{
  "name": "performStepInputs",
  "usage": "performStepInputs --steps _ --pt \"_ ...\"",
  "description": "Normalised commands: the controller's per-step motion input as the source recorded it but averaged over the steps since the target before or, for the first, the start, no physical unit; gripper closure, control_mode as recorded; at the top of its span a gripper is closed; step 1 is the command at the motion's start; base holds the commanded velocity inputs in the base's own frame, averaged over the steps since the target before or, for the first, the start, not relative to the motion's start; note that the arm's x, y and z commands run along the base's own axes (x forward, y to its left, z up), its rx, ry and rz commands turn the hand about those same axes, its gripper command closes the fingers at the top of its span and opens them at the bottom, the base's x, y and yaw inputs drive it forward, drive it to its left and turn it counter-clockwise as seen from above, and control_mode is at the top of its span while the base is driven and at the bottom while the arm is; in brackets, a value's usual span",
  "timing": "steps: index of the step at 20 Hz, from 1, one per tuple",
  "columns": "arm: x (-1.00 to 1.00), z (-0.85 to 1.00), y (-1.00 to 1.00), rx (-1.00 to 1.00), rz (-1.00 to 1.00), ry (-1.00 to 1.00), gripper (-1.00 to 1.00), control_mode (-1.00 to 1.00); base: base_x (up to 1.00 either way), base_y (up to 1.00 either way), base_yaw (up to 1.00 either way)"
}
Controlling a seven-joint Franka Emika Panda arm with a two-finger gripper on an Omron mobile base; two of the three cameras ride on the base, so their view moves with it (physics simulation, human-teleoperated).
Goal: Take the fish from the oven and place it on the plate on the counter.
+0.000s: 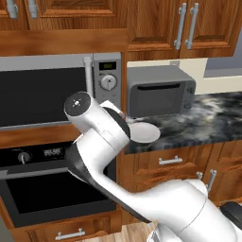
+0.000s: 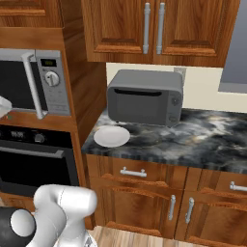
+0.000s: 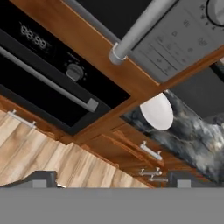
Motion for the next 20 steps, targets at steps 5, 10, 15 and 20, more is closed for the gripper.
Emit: performStepInputs --steps 5,10,15,20 --pt "-0.45 -0.37 0.39 -0.08 0.21 -0.1 -1.0 -1.0 0.0 0.0 0.0" --pt "-0.01 -0.45 0.28 -0.11 0.36 0.03 -1.0 -1.0 0.0 0.0 0.0" --pt "0.0 -0.25 0.15 -0.24 0.39 0.11 -1.0 -1.0 0.0 0.0 0.0" --pt "0.0 -0.15 0.03 -0.32 0.27 0.01 -1.0 -1.0 0.0 0.0 0.0"
